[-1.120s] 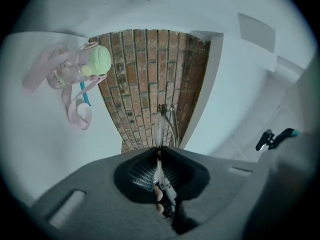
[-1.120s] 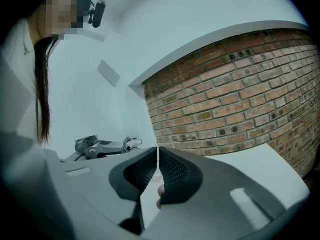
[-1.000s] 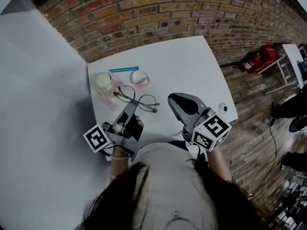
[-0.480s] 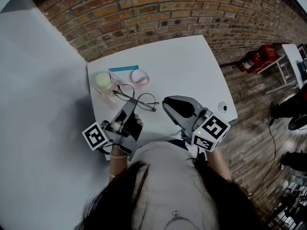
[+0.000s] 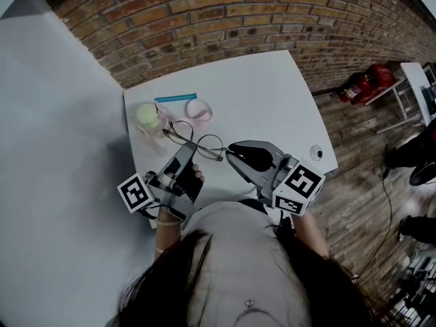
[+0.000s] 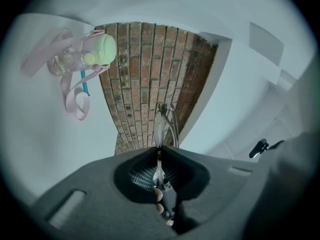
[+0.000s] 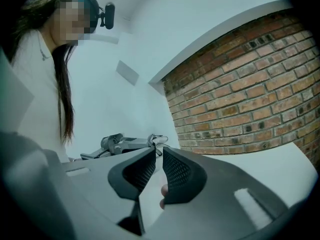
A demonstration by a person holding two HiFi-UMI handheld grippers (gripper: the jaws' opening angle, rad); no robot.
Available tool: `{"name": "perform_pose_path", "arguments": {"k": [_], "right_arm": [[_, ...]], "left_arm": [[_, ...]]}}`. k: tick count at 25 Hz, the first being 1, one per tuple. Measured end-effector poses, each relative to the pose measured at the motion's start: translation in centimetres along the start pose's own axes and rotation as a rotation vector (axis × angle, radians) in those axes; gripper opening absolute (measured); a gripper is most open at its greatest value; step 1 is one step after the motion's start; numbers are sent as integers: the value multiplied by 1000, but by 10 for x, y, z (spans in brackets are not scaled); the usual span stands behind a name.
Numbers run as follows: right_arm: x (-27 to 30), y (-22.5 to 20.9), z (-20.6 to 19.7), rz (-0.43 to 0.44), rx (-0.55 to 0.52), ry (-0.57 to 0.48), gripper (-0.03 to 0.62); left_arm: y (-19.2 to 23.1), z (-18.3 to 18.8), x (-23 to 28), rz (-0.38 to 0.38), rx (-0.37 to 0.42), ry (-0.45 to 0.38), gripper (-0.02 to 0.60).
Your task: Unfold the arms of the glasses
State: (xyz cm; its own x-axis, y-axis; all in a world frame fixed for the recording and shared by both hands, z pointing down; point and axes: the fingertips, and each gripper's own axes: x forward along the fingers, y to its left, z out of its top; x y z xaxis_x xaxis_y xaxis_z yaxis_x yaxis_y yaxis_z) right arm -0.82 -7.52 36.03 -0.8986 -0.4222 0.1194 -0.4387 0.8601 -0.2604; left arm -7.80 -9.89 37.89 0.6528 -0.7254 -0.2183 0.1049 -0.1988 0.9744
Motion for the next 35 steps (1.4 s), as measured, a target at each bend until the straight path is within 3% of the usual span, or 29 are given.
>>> {"name": "perform_pose_path", "arguments": {"k": [15, 35], "right_arm": [[1, 3, -2, 22, -8, 6, 39], [-9, 3, 22, 13, -28, -63, 41]], "left_arm": [[6, -5, 1, 11, -5, 21, 21], [16, -14, 2, 78, 62, 73, 21]]}}
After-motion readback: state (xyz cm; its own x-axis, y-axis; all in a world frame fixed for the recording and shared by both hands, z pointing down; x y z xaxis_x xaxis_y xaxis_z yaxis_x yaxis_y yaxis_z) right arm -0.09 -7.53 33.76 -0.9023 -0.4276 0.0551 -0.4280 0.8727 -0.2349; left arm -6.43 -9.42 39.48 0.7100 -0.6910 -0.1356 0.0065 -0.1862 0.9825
